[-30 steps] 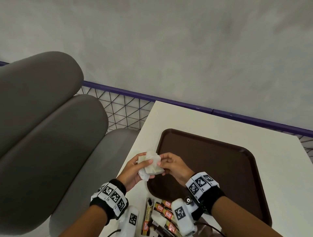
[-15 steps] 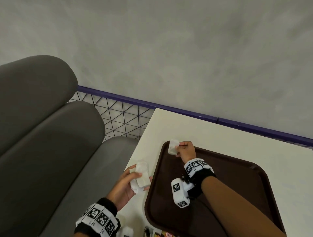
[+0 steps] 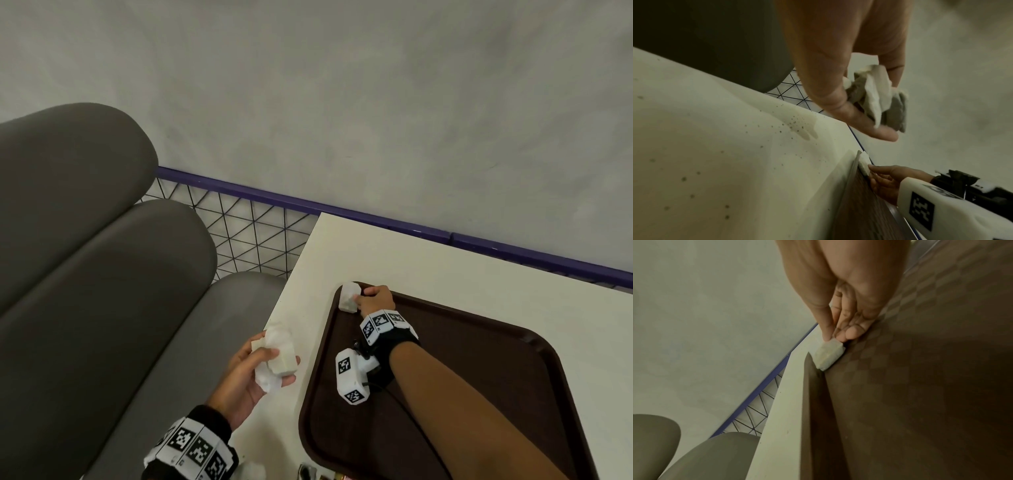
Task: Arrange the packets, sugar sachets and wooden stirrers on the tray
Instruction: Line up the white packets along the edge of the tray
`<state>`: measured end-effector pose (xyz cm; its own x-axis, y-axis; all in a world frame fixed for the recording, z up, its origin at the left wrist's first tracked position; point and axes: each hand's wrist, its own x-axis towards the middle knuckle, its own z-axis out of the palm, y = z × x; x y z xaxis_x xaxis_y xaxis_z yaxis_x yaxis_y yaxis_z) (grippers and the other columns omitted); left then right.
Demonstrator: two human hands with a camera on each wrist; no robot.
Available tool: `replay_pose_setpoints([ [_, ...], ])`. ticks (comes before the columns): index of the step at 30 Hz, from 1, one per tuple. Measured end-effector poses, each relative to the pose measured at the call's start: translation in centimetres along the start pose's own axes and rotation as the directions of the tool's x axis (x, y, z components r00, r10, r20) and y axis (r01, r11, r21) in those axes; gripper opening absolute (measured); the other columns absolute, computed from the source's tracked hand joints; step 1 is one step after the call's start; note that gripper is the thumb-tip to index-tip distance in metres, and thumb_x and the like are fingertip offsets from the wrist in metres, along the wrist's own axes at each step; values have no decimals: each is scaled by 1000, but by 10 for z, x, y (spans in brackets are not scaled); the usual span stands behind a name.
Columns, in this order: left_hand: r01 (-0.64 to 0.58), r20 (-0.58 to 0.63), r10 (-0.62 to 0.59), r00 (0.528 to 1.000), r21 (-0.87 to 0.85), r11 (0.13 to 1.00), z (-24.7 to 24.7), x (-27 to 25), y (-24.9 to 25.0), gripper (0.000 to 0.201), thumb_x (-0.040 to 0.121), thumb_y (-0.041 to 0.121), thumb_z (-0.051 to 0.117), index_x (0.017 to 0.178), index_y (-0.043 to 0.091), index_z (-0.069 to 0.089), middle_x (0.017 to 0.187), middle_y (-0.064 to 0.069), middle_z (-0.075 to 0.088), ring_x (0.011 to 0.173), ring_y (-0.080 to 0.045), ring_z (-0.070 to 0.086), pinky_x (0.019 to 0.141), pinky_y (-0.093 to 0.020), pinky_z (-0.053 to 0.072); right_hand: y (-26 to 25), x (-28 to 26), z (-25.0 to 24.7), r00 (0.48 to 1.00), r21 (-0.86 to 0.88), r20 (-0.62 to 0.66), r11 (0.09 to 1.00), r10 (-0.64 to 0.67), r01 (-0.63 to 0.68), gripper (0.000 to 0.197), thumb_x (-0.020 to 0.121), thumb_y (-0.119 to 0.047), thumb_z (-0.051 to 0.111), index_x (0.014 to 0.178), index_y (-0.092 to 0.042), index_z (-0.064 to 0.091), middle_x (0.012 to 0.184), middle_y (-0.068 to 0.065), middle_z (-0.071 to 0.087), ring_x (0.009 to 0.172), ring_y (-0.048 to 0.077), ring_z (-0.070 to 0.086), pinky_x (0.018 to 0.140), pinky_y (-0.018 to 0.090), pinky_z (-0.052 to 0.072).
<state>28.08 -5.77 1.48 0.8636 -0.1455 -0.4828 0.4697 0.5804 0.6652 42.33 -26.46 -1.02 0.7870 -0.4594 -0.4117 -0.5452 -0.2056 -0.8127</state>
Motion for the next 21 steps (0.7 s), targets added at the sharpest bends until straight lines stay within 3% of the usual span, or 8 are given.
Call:
replay_pose_setpoints([
  [3,-19,-9,19,1000,43,999,3,-3,0,30,81,-1,57,109,11,59,105,-18,65,89,-38,67,64,-40,59,0,-1,-2,1000,-4,2,1000,0,0,21,80,-5,65,89,-12,46,109,20,63,74,23,53,46,21,33],
  [6,-22,-29,23,999,41,999,5,-4,-1,34,75,-1,64,107,12,60,111,-18,62,98,-38,64,60,-37,58,-1,-6,-3,1000,26,-3,1000,-12,12,20,81,-4,63,93,-11,49,111,20,62,77,23,52,50,23,35],
  [9,-42,-37,44,998,43,998,8,-4,-1,38,74,-1,68,108,12,59,109,-15,63,97,-34,64,59,-35,57,1,-15,-8,996,22,10,996,-85,85,29,82,-5,64,109,-3,53,117,18,58,96,28,56,73,24,39],
  [12,-58,-36,59,998,45,997,13,-6,-1,29,81,-1,60,107,12,59,107,-11,65,98,-30,65,63,-36,59,5,-29,-16,973,-20,56,974,-225,226,29,83,-7,63,109,-2,54,115,15,57,106,26,56,81,23,37],
  [14,-58,-40,60,997,47,997,15,-7,-2,27,82,-1,60,107,11,58,109,-12,66,100,-31,64,66,-36,59,7,-43,-21,948,17,148,959,-281,282,20,83,-7,62,102,-7,56,104,8,59,99,24,56,79,23,39],
  [17,-65,-48,68,996,62,996,20,-10,-4,26,82,-2,61,105,10,59,108,-12,67,97,-30,65,65,-35,59,7,-73,-29,884,100,339,946,-323,308,11,84,-9,63,87,-16,54,84,-5,55,81,13,54,65,20,43],
  [21,-85,-38,87,996,47,995,25,-14,-5,32,83,-2,60,113,9,55,110,-13,65,96,-30,65,63,-33,59,8,-113,-37,774,170,546,947,-321,272,14,87,-11,60,100,-5,57,81,-2,54,66,8,51,54,19,43],
])
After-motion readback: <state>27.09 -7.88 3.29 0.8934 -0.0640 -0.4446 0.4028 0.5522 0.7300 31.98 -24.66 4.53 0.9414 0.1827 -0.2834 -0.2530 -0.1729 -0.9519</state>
